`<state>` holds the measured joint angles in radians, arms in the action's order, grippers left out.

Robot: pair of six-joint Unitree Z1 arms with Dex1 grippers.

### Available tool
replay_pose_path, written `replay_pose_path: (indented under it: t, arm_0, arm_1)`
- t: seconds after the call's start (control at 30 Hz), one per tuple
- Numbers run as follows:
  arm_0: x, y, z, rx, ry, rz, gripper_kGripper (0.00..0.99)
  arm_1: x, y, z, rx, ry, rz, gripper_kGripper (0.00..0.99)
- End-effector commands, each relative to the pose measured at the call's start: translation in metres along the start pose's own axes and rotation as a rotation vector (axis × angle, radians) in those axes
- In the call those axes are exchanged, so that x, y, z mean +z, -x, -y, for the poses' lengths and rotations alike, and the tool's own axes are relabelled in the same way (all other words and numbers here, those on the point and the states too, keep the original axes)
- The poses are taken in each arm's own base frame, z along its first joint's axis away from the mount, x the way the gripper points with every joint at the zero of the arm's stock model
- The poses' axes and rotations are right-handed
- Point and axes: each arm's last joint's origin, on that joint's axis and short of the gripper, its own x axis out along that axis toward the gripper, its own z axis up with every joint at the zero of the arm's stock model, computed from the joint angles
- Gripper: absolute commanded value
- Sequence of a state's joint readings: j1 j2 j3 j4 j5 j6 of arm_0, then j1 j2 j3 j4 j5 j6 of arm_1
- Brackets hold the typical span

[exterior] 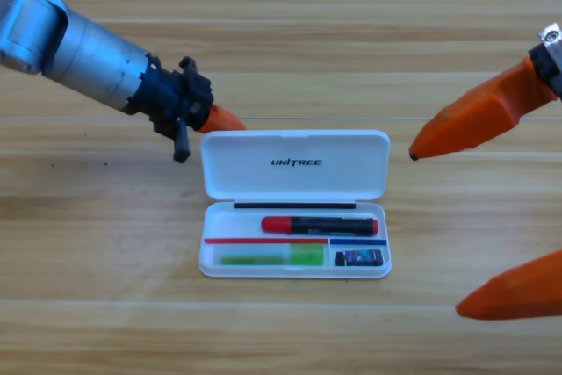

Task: Clean up eraser and pencils

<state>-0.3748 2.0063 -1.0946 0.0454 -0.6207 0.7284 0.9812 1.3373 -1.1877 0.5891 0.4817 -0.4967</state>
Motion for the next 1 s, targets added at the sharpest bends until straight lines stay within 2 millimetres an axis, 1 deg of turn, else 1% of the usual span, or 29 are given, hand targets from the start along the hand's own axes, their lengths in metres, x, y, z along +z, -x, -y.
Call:
replay_pose_path:
  t: [0.03, 0.23, 0.37, 0.5, 0.6, 0.77, 1.0]
  arm_0:
    - [0.009, -0.010, 0.024, -0.080, -0.041, -0.008, 0.000]
    - [0.014, -0.010, 0.045, -0.126, -0.078, -0.015, 0.000]
    - [0.011, -0.011, 0.064, -0.167, -0.122, -0.031, 0.000]
    - [0.008, -0.016, 0.077, -0.184, -0.149, -0.059, 0.000]
    - [0.006, -0.020, 0.084, -0.193, -0.161, -0.072, 0.000]
    - [-0.004, -0.030, 0.093, -0.194, -0.177, -0.109, 0.000]
    - [-0.016, -0.040, 0.099, -0.183, -0.185, -0.142, 0.000]
  arm_1:
    - [-0.007, -0.017, 0.005, 0.050, -0.034, -0.022, 0.950]
    - [-0.008, -0.017, 0.005, 0.054, -0.037, -0.023, 0.950]
    - [-0.009, -0.018, 0.004, 0.054, -0.038, -0.024, 0.950]
    - [-0.009, -0.018, 0.004, 0.059, -0.039, -0.023, 0.950]
    - [-0.009, -0.018, 0.004, 0.064, -0.041, -0.020, 0.950]
    - [-0.009, -0.018, 0.004, 0.068, -0.041, -0.018, 0.950]
    - [-0.009, -0.018, 0.004, 0.072, -0.042, -0.018, 0.950]
